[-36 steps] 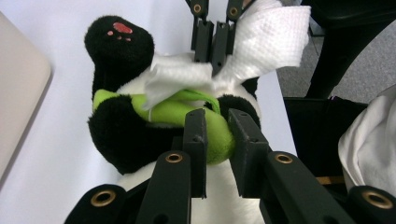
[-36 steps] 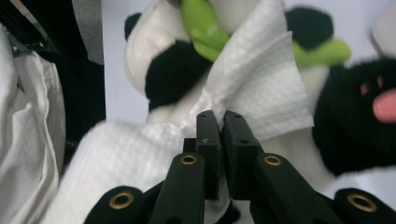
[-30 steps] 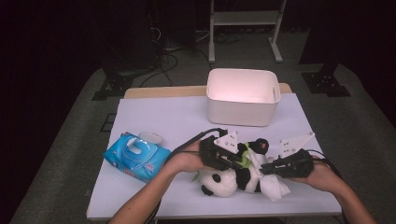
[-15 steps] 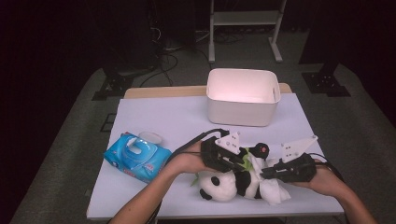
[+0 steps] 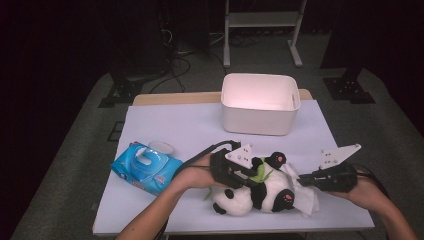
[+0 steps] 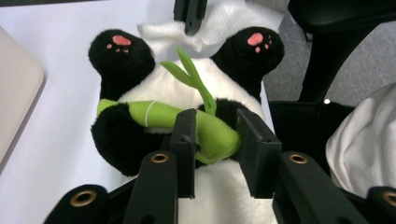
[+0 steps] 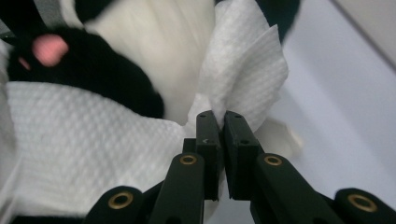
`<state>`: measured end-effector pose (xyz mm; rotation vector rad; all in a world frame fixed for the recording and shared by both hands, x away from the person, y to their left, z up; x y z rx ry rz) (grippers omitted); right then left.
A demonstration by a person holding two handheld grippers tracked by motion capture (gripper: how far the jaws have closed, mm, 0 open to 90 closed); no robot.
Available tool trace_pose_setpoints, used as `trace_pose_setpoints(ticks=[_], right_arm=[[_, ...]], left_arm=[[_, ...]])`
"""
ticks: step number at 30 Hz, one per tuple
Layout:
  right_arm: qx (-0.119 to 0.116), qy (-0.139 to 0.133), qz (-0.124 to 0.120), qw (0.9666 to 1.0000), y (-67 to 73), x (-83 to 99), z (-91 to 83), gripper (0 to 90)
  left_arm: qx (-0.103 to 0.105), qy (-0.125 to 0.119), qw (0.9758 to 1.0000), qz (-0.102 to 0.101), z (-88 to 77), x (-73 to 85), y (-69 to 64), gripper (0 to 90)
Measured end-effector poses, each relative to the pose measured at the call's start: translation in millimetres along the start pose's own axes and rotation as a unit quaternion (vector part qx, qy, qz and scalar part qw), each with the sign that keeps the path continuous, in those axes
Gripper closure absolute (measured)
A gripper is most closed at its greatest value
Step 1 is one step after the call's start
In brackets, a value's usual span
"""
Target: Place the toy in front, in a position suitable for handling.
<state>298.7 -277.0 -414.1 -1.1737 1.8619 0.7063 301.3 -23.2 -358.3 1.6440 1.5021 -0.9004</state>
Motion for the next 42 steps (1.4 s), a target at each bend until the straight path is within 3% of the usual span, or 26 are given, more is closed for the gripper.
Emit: trace_pose_setpoints(ticks=[3,7,11,14,17,22,26,33,35,42], right_arm=[[0.016,0.019,0.017,0.9995,-7.6,21.4,-2.8,84.6],[0.033,0.032,0.048,0.9978,-13.3,47.7,-11.9,84.1],[0.045,0.029,0.068,0.9962,-16.8,61.1,-21.1,81.8],[0.044,0.023,0.085,0.9951,-17.2,65.6,-26.6,74.6],[0.049,0.018,0.088,0.9947,-18.2,66.1,-31.5,71.0],[0.056,0.008,0.086,0.9947,-21.8,58.9,-39.6,65.9],[0.052,-0.009,0.078,0.9955,-22.4,47.8,-40.1,62.6],[0.039,-0.031,0.053,0.9974,-28.2,20.6,-31.2,57.0],[0.033,-0.038,0.047,0.9976,-31.2,12.1,-28.1,55.5],[0.009,-0.044,0.033,0.9984,-42.1,-12.4,-13.5,52.3]], left_arm=[[-0.005,-0.007,0.9999,-0.007,-2.8,-1.2,1.3,59.9],[-0.015,-0.012,0.9997,-0.013,-8.7,0.3,4.7,56.8],[-0.028,-0.018,0.9992,-0.022,-14.4,5.3,6.6,53.7],[-0.038,-0.028,0.9984,-0.03,-21.7,10.7,8.4,50.8],[-0.062,-0.026,0.9971,-0.037,-32.2,18.9,12.0,48.0],[-0.089,-0.04,0.9939,-0.052,-46.8,29.3,16.0,45.8],[-0.098,-0.035,0.993,-0.056,-51.1,38.4,15.6,44.9],[-0.118,-0.043,0.9895,-0.071,-57.6,54.3,17.4,41.4],[-0.131,-0.034,0.9883,-0.07,-59.8,60.6,18.7,40.0],[-0.14,-0.034,0.9863,-0.081,-67.1,72.0,19.3,36.0]])
Point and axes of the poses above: each handheld gripper's, and its own axes: z roughly forward along the jaws, x roughly out of its underside, y roughly to its left, the point moved 5 cm from there along z, roughly forward along the jaws, and after that the axes turned 15 degrees about -y, right-handed, at the moved point
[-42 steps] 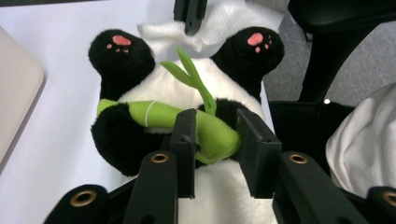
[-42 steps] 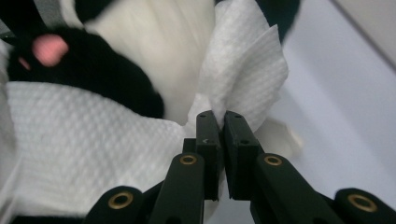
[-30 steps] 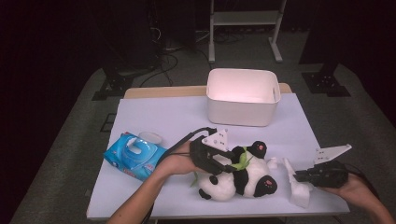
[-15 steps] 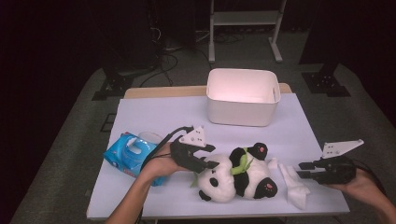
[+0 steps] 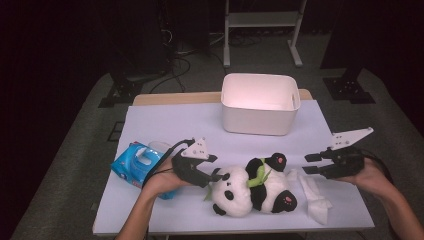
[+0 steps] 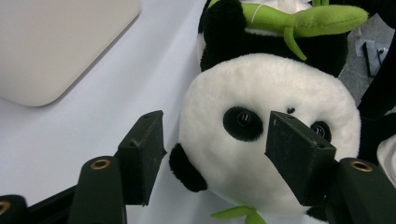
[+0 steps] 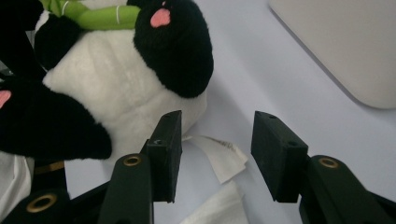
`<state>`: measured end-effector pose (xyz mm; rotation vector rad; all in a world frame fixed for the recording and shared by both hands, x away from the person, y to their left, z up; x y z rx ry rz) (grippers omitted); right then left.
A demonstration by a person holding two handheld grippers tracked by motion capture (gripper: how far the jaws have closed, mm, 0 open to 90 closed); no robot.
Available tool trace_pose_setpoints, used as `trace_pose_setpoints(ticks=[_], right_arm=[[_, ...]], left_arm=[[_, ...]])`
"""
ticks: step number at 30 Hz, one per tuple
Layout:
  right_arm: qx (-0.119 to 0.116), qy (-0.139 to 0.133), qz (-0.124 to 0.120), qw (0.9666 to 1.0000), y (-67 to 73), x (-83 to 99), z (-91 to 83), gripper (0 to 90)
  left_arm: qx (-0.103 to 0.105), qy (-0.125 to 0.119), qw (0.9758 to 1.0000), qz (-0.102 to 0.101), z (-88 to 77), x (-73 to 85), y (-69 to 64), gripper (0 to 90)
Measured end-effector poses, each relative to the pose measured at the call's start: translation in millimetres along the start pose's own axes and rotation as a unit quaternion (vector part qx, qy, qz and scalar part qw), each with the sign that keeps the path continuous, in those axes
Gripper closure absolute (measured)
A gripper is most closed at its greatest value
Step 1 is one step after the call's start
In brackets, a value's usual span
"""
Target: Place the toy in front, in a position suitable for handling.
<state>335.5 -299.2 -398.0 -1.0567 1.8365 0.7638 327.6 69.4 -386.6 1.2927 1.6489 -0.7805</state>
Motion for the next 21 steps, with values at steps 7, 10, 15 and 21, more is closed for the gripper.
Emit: trace_pose_setpoints(ticks=[7,10,15,21], right_arm=[[-0.018,0.011,-0.031,0.9993,-1.2,-24.1,20.6,46.4],[-0.023,0.012,-0.043,0.9987,-1.9,-36.0,30.0,45.4],[-0.028,0.006,-0.063,0.9976,-4.5,-58.0,42.5,45.0],[-0.041,0.008,-0.084,0.9956,-5.1,-80.8,56.0,45.0]], left_arm=[[-0.025,-0.011,0.9996,-0.007,-12.8,-1.4,4.8,28.7],[-0.032,-0.008,0.9995,-0.001,-16.4,0.1,6.2,27.7],[-0.041,-0.004,0.9991,-0.004,-19.8,4.0,8.2,24.3],[-0.055,-0.011,0.9984,-0.006,-25.5,3.0,11.1,20.2]])
Point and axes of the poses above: each handheld gripper's, and its own axes: z roughly forward along the jaws, x roughly out of its underside, y roughly to its left, the point moved 5 cm from there along z, roughly forward along the jaws, and after that the axes turned 15 degrees about -y, right-handed, at the moved point
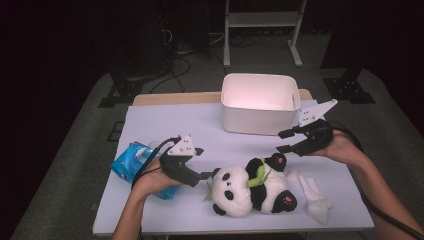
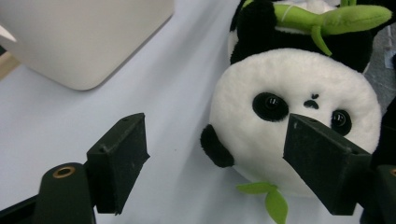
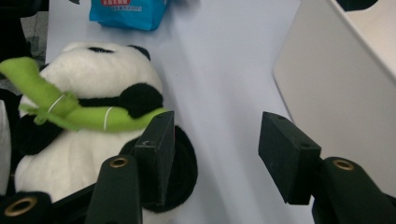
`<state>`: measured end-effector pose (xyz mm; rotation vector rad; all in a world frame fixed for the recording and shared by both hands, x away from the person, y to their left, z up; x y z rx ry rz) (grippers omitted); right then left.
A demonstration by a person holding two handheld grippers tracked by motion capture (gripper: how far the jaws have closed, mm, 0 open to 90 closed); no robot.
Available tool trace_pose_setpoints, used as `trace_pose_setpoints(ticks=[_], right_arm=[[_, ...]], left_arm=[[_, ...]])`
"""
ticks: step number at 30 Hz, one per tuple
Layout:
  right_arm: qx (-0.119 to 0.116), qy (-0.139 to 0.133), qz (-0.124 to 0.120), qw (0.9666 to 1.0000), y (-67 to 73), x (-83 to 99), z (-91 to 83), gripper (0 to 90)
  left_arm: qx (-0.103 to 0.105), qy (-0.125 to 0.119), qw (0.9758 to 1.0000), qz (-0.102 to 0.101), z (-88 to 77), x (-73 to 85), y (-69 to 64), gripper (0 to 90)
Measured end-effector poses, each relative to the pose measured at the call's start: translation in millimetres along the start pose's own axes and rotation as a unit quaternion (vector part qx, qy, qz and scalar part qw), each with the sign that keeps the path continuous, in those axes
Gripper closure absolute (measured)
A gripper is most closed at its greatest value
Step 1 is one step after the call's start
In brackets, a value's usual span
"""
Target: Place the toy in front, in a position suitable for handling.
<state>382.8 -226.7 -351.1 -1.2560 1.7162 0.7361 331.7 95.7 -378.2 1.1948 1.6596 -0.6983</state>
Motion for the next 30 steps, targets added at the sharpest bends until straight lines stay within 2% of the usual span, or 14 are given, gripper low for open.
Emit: trace_pose_setpoints(ticks=[5,17,24,30], right_arm=[[-0.003,0.002,-0.003,1.0,-5.6,-9.9,8.6,44.3],[-0.012,0.011,-0.018,0.9997,-8.2,-26.6,26.7,43.7],[-0.006,0.013,-0.025,0.9996,-21.9,-41.4,32.0,44.2],[-0.015,0.023,-0.023,0.9994,-32.6,-44.3,39.2,44.6]], left_arm=[[-0.005,-0.006,1.0,-0.001,-4.6,-0.9,1.6,19.6],[-0.013,-0.015,0.9998,0.0,-12.7,-3.0,4.3,18.3],[-0.015,-0.012,0.9998,-0.001,-15.4,-1.2,5.8,17.9],[-0.017,-0.015,0.9997,-0.003,-18.3,-1.4,6.2,17.8]])
Point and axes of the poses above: each handheld gripper's, and its own axes: z roughly forward along the jaws, x roughly out of its underside, y roughly to its left, the point moved 5 cm from there along z, roughly forward along the jaws, and after that the axes turned 15 degrees about -y, right-handed, at the moved point
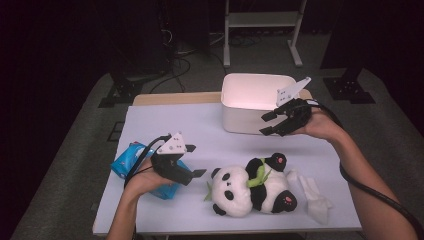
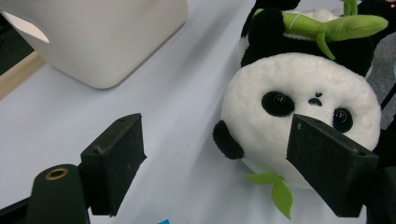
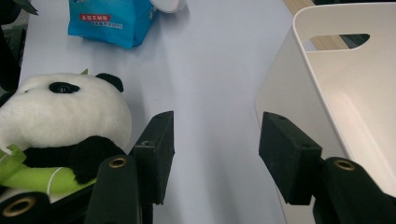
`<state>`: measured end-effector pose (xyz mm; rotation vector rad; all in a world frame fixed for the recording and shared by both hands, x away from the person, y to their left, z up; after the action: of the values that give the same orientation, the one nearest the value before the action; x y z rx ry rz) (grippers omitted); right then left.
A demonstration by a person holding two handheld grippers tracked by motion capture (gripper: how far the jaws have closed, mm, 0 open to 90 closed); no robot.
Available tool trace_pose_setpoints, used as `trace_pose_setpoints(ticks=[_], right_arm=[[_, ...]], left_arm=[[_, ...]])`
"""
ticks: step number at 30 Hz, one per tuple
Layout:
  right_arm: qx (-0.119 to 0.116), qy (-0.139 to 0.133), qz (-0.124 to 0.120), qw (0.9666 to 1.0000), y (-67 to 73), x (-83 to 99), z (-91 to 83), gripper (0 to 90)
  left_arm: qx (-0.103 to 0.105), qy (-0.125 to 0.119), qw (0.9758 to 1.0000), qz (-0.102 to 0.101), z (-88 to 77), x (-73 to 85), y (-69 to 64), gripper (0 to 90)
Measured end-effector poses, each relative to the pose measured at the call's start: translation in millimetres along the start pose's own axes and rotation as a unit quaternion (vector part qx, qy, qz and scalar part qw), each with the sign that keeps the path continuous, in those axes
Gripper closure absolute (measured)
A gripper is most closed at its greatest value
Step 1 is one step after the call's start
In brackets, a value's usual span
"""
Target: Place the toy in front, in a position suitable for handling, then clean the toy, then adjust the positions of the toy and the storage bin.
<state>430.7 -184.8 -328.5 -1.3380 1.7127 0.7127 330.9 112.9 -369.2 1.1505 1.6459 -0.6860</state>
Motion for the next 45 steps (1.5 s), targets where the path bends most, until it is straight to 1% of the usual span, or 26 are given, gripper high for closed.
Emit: trace_pose_setpoints(ticks=[1,4,7,9,12,15,19,23,29,34,36,38,39,40,41,45], right_arm=[[-0.002,0.0,-0.003,1.0,-1.6,0.0,0.6,44.6],[-0.005,0.002,-0.001,1.0,-3.1,-0.7,1.8,45.1],[-0.007,0.011,-0.006,0.9999,-4.9,-2.7,2.5,45.1],[-0.008,0.021,-0.013,0.9997,-6.6,-4.9,2.7,45.0],[-0.013,0.04,-0.014,0.999,-8.7,-8.6,4.1,45.0],[-0.013,0.057,-0.018,0.9981,-12.7,-10.9,8.0,44.8],[-0.012,0.075,-0.019,0.9969,-17.2,-9.7,14.8,44.5],[-0.014,0.079,-0.023,0.9965,-18.1,-10.7,19.1,44.4],[-0.008,0.084,-0.025,0.9961,-22.8,-10.9,22.8,43.7],[-0.005,0.081,-0.029,0.9962,-25.1,-13.4,23.9,43.7],[-0.002,0.078,-0.032,0.9965,-26.7,-15.6,23.9,43.7],[0.0,0.078,-0.033,0.9964,-27.8,-17.8,24.1,43.7],[0.002,0.076,-0.033,0.9965,-28.8,-18.9,24.4,43.7],[0.001,0.076,-0.036,0.9964,-30.4,-19.7,24.4,43.7],[0.003,0.077,-0.033,0.9965,-31.8,-20.9,24.6,43.8],[0.009,0.084,-0.043,0.9955,-41.6,-24.9,26.8,44.2]], left_arm=[[0.0,-0.001,1.0,0.0,-0.4,0.0,0.1,17.8],[0.0,-0.001,1.0,-0.001,-0.8,0.6,0.8,17.7],[0.0,0.0,1.0,-0.003,-0.7,1.3,0.9,17.4],[0.003,0.0,1.0,-0.003,-0.4,1.4,0.1,17.3],[0.005,0.001,1.0,-0.002,-0.2,1.3,-0.4,17.3],[0.005,-0.001,1.0,-0.002,-0.8,0.7,-0.5,16.9],[0.005,-0.002,1.0,-0.003,-1.7,0.9,-0.1,16.9],[0.005,-0.004,1.0,-0.006,-1.9,2.0,1.1,16.9],[0.007,-0.003,1.0,-0.006,-1.6,2.4,0.0,16.2],[0.006,0.0,1.0,-0.004,-3.1,2.3,-0.5,16.2],[0.006,-0.006,0.9999,-0.007,-3.4,1.4,-1.3,16.2],[0.006,-0.006,0.9999,-0.007,-3.6,1.8,-1.7,16.2],[0.006,0.001,1.0,-0.006,-4.6,3.4,-1.4,16.2],[0.005,0.0,1.0,-0.007,-4.7,4.0,-1.1,16.2],[0.003,0.0,1.0,-0.008,-5.5,4.2,-0.6,16.2],[0.0,0.0,1.0,-0.009,-7.8,4.7,0.5,16.2]])
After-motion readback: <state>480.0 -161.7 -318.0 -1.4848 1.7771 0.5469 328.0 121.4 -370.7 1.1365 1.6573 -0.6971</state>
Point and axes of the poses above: each handheld gripper's, and its own axes: z roughly forward along the jaws, x roughly out of its underside, y roughly to its left, the point moved 5 cm from there along z, roughly forward along the jaws, and after that the axes turned 15 degrees about -y, right-handed, at the moved point
